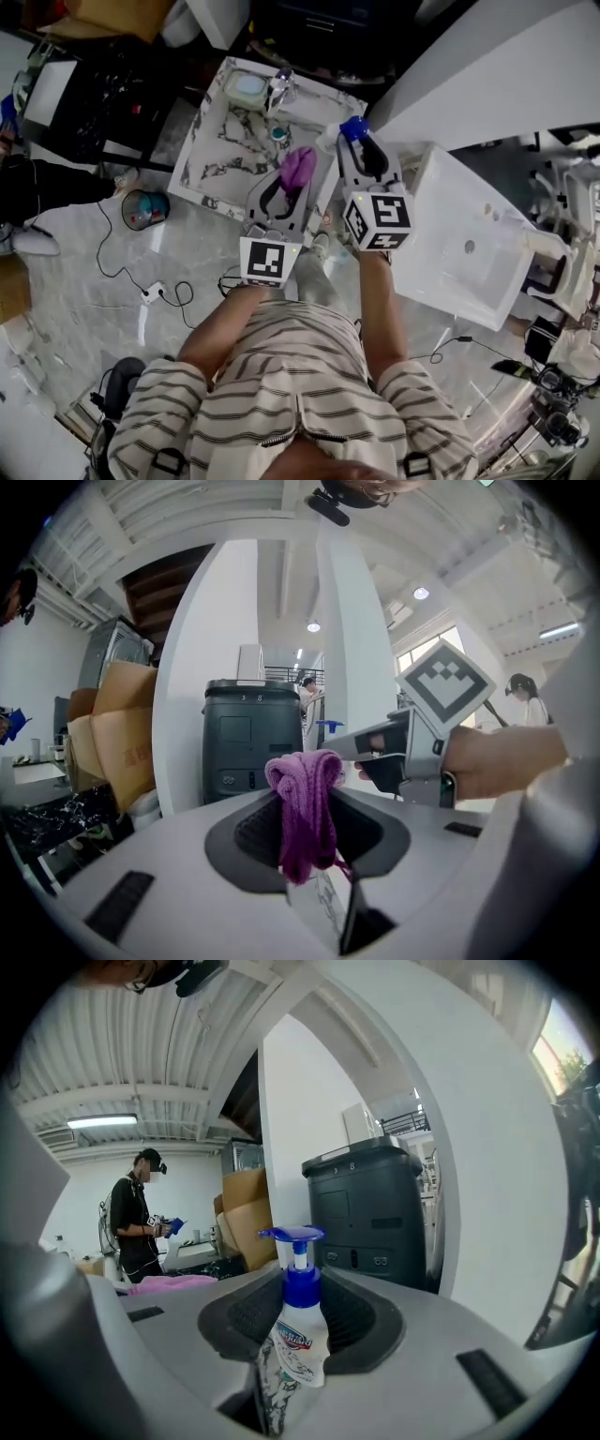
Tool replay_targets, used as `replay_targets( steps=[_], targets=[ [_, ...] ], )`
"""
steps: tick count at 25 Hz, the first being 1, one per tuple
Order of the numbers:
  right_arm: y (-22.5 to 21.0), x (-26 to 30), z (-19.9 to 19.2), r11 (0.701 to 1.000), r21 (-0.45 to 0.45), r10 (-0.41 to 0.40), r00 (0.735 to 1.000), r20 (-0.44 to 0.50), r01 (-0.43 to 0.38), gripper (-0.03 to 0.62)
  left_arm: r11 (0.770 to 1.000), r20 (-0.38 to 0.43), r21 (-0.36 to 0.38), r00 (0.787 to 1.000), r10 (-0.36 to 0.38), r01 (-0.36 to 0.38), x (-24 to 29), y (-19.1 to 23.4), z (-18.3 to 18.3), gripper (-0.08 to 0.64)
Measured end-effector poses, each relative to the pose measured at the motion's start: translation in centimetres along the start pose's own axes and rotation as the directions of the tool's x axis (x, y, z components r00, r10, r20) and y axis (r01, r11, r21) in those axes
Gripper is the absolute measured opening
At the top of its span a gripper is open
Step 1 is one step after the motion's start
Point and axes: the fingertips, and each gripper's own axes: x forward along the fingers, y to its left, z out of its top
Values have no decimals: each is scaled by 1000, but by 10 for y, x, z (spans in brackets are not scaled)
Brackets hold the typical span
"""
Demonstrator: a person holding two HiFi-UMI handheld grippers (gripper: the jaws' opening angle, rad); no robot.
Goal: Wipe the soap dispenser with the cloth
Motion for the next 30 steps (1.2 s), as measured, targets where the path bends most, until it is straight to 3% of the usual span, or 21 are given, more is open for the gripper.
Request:
replay_targets(
  steps=[11, 30],
  targets=[
    [20, -52, 28, 1000, 13, 11, 999, 47, -11, 130, 999, 30, 16, 998, -46, 46, -25, -23, 33, 121],
    [43, -98, 72, 999, -54, 10, 991, 132, -3, 132, 993, 120, 68, 987, -107, 99, -45, -45, 74, 123]
  ],
)
